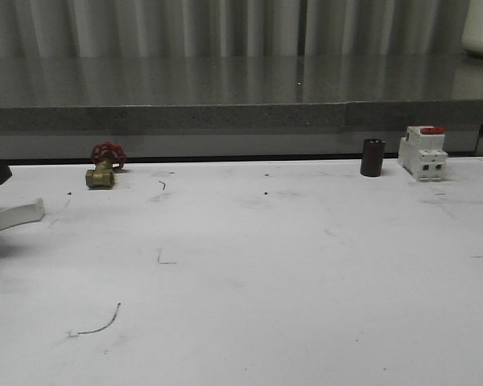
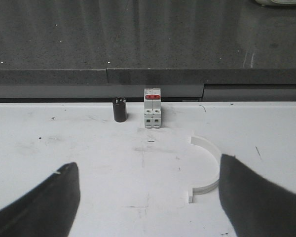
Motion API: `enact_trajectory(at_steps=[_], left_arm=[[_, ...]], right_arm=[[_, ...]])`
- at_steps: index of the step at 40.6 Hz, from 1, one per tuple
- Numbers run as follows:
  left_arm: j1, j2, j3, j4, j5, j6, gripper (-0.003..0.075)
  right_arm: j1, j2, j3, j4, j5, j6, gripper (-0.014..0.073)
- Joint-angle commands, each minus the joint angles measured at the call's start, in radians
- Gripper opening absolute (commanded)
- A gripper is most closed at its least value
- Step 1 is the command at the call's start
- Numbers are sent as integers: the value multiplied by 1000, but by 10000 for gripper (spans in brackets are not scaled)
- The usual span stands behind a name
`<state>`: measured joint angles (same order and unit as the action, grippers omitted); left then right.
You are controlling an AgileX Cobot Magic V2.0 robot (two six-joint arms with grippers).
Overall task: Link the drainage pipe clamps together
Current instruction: 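Lower the left gripper onto the white half-ring clamp and grasp it, then set the half-ring clamp down at table center and open the left gripper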
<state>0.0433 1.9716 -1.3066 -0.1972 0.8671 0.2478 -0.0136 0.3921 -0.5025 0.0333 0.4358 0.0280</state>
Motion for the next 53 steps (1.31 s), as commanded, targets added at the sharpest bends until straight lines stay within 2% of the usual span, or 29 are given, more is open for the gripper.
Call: enact_trajectory(at_steps=[1,12,18,25,34,53], left_arm=[[-35,-47,-85,-7,55,-30,134],[-259,-40,-284,167,200,-253,71],[-373,2,-382,179,241,-364,71],[-470,60,-463,175,229,-479,73],[-490,124,-492,166,169,-601,73],[-499,182,-492,160,144,-606,75]], right_arm=[[-8,13,-37,-13,-83,-10,593],[-8,13,-37,-13,-83,-10,593],[-8,13,-37,-13,-83,-10,593],[-8,13,-37,-13,-83,-10,593],[-8,13,-37,-13,-83,-10,593],[-8,13,-37,-13,-83,-10,593]])
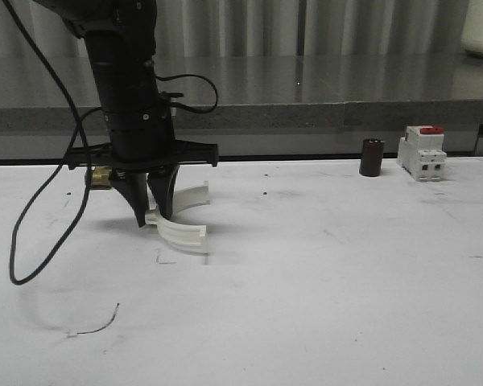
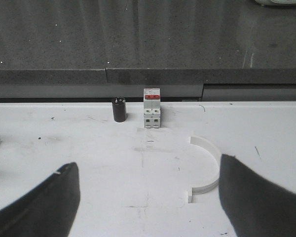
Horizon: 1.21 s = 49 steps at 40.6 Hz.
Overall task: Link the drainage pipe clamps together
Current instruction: 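Set the half-ring clamp down at table center and open the left gripper, then raise the left gripper away from the placed clamp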
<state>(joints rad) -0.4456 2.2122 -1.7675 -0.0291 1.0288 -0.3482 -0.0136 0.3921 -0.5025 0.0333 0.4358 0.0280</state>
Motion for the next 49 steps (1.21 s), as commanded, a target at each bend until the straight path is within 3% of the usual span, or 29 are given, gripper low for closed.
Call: enact_trajectory(at_steps=[1,5,18,26,40,43,49], left_arm=[[-11,-59,-30,-8,-17,-10,75],[-11,-59,-30,-8,-17,-10,95],[-11,-59,-30,-8,-4,-9,294],[-11,-61,-45,-8,22,-9,348],[-25,-207,-95,61,63,66,341],[-25,-243,-76,77,60,67,303],[-25,-313,-21,82,39,92,154]], right_arm=[[-8,13,-37,-13,-83,-10,593],[-8,13,-37,-13,-83,-10,593],[-8,13,-37,-13,-83,-10,593],[-8,13,-37,-13,-83,-10,593],[-8,13,-37,-13,-83,-10,593],[-8,13,-37,-13,-83,-10,593],[-8,13,-37,-13,-83,-10,593]])
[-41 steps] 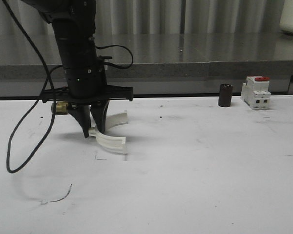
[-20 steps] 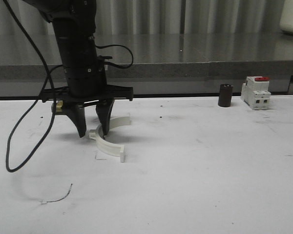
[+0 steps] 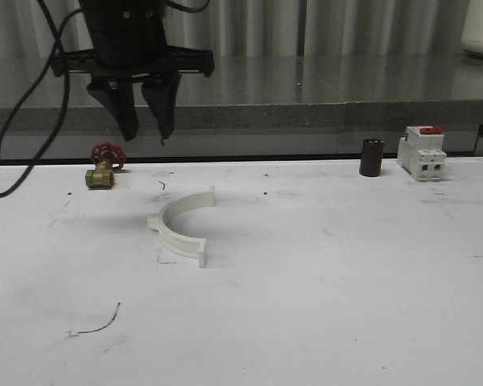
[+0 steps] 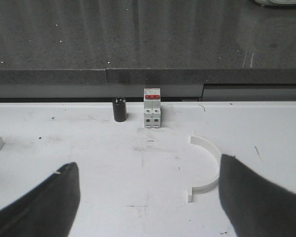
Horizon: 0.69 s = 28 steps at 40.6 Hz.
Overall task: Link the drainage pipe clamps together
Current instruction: 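Raise the left gripper away from the placed clamp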
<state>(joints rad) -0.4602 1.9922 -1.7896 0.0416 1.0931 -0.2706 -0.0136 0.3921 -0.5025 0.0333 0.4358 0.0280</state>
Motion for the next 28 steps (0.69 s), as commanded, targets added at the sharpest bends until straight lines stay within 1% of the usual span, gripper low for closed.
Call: enact_trajectory(at_steps=[1,4,6,12,19,23,28], left_arm=[[-10,-109,15,13,-30,15,118],[-10,-150,57,19,-56,15,25],[-10,-183,92,32,-83,15,-19],[-7,-291,219,60,-136,15,-20],[24,-467,411,63,-254,13,-20],[63,-558,510,63,-306,13,-20],[131,-698,636,100,-369,13,-20]], right_arm=[[-8,13,-37,-13,-83,-10,593],[-8,13,-37,-13,-83,-10,593],[-8,13,-37,-13,-83,-10,593],[-8,13,-37,-13,-83,-10,593],[-8,13,-37,-13,-83,-10,593],[-8,13,-37,-13,-83,-10,593],[-8,13,-37,-13,-83,-10,593]])
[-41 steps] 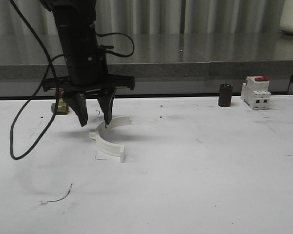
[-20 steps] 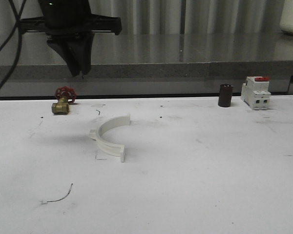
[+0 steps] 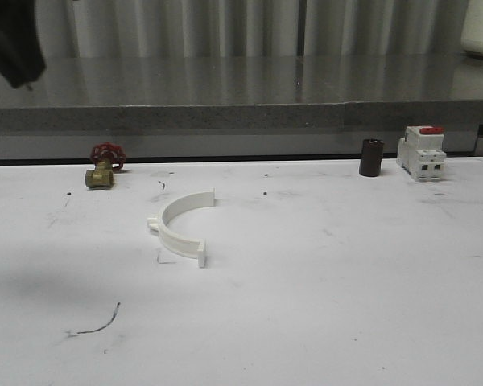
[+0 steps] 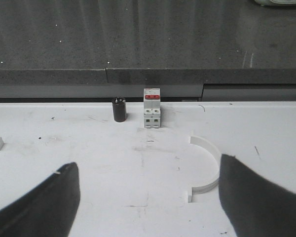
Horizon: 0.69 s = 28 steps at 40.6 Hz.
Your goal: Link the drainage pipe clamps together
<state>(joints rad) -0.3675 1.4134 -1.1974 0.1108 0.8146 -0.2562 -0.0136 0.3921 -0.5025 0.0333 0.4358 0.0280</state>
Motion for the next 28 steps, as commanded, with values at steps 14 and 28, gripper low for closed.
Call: enact_trajectory(at_steps=[14,28], left_arm=[[114,-583,421,110,-321,1,-20],[114,-1019,680,165,-368,1,-20]], right_arm=[[-8,13,-37,-13,-83,-10,593],[-8,13,-37,-13,-83,-10,593]])
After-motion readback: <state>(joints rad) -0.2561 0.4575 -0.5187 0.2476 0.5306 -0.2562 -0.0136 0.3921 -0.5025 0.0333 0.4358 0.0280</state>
